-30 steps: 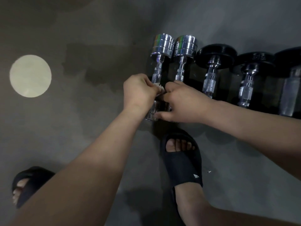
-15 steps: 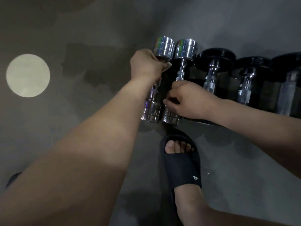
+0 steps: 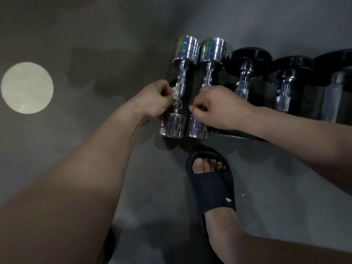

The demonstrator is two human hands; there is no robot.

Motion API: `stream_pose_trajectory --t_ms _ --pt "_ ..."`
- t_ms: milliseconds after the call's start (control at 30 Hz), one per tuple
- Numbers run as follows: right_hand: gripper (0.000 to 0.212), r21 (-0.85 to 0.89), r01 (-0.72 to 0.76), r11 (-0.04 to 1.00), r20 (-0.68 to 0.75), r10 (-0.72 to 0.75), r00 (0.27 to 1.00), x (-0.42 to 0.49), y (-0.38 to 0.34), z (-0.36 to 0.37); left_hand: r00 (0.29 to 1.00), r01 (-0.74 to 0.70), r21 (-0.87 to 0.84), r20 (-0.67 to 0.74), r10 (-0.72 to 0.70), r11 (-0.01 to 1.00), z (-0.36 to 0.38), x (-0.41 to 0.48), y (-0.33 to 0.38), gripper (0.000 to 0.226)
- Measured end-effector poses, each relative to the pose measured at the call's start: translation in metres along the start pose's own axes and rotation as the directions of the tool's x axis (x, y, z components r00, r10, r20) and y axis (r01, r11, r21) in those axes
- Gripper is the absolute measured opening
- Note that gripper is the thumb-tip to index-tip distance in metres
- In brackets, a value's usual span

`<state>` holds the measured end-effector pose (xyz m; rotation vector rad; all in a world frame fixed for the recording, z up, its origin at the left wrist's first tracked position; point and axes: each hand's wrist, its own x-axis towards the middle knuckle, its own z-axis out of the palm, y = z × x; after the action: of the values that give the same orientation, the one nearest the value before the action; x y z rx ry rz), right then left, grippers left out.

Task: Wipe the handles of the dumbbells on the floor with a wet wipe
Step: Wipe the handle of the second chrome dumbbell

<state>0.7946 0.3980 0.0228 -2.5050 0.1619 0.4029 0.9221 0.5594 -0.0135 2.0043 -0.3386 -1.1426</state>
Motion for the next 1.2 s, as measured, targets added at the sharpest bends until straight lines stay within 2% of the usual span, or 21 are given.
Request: stream_pose_trajectory --t_ms 67,167,300,433,533,633,733,800,933,1067,1200 --pt "0.036 0.0 -0.01 1.0 -0.012 0.01 1.0 0.0 0.001 -0.001 0.999 0.002 0.063 0.048 -0.005 0.998 -0.003 -0.006 0.003 0.03" --pt "0.037 -0.003 -0.029 1.0 -0.041 0.028 0.999 0.002 0.002 -0.002 0.998 0.043 0.232 0.024 -0.05 0.972 -0.005 -0.011 0.013 0.021" --pt "0.03 0.039 -0.066 0.997 -0.068 0.069 0.995 0.002 0.0 -0.004 0.989 0.13 0.3 -0.105 -0.102 0.945 0.007 -0.022 0.025 0.034" --pt "0.009 0.161 -0.122 0.979 -0.13 0.144 0.981 0.001 -0.004 -0.004 0.933 0.146 0.328 -0.358 -0.02 0.933 0.034 -0.035 0.028 0.031" --pt "0.011 0.241 -0.191 0.952 -0.148 0.231 0.962 0.002 -0.006 -0.002 0.936 0.144 0.353 -0.352 -0.012 0.925 0.04 -0.039 0.031 0.028" --pt "0.014 0.306 -0.211 0.928 -0.147 0.265 0.953 0.005 -0.008 0.002 0.953 0.074 0.337 -0.3 0.032 0.939 0.027 -0.053 0.022 0.016" --pt "0.006 0.339 -0.166 0.926 -0.156 0.23 0.961 0.01 -0.014 0.007 0.963 -0.028 0.205 -0.258 0.082 0.978 0.02 -0.073 0.007 0.029" --pt "0.002 0.35 -0.149 0.925 -0.148 0.212 0.966 0.015 -0.019 0.01 0.957 -0.059 0.08 -0.278 0.079 0.995 0.02 -0.078 0.003 0.037" --pt "0.004 0.332 -0.145 0.932 -0.136 0.2 0.97 0.022 -0.025 0.018 0.929 -0.067 -0.061 -0.369 0.04 0.996 0.02 -0.075 -0.002 0.034" --pt "0.009 0.19 -0.107 0.976 -0.146 0.136 0.98 0.02 -0.026 0.02 0.92 -0.027 0.026 -0.39 0.036 0.999 0.023 -0.067 -0.008 0.027" --pt "0.01 0.135 -0.168 0.976 -0.143 0.187 0.972 0.02 -0.027 0.014 0.932 -0.032 0.044 -0.359 0.046 0.999 0.029 -0.061 -0.006 0.024"
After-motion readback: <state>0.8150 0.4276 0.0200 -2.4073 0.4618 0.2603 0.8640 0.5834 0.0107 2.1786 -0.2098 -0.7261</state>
